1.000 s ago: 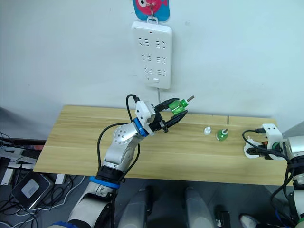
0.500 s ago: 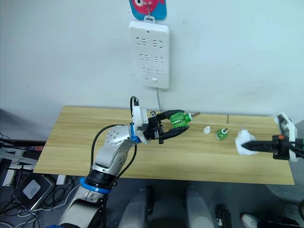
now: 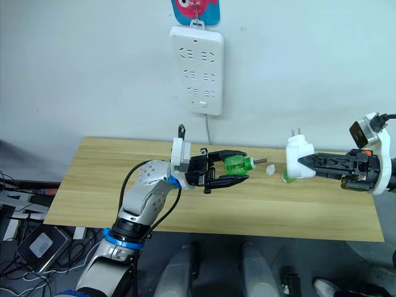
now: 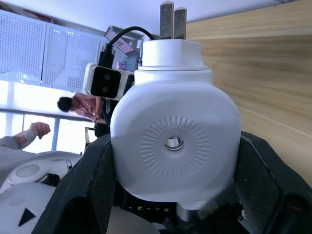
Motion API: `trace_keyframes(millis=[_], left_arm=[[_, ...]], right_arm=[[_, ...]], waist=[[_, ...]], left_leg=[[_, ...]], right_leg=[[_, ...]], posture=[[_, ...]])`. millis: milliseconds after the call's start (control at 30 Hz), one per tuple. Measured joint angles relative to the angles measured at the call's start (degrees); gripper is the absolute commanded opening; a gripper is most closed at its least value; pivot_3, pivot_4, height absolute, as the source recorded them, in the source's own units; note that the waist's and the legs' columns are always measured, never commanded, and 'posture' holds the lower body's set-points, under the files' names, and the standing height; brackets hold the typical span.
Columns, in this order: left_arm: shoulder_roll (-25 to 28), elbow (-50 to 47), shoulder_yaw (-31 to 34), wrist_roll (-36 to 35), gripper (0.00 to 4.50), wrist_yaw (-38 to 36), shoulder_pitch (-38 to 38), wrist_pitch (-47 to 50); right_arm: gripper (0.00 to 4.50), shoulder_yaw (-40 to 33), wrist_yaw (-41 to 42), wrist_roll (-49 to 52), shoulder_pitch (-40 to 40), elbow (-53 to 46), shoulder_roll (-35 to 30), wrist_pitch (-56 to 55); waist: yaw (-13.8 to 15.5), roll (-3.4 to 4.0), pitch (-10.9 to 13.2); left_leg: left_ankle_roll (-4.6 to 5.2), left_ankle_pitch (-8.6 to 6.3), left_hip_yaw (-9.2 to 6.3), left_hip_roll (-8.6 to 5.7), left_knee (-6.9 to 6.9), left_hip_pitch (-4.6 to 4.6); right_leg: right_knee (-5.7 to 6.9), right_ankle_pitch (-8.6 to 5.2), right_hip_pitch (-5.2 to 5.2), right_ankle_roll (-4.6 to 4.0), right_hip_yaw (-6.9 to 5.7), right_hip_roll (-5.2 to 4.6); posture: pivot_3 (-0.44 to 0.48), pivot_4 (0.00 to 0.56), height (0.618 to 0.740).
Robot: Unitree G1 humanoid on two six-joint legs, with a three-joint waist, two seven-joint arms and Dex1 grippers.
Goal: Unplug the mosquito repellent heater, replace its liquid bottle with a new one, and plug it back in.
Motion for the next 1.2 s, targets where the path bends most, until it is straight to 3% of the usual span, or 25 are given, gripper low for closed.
trace_keyframes(millis=[1200], left_arm=[[-2.6, 1.3, -1.6, 1.9, 2.27, -1.1, -1.0, -1.6]], right_arm=[[2.97, 5.7, -0.8, 2.7, -1.8, -7.1, 0.9, -6.0]], waist=[[0.1, 0.01, 0.0]], left_leg=[[0.00, 0.00, -0.01, 0.08, 0.01, 0.00]], right_leg=[[-0.03, -0.08, -0.04, 0.14, 0.01, 0.09]], posture=[[-0.104, 0.317, 0.740]])
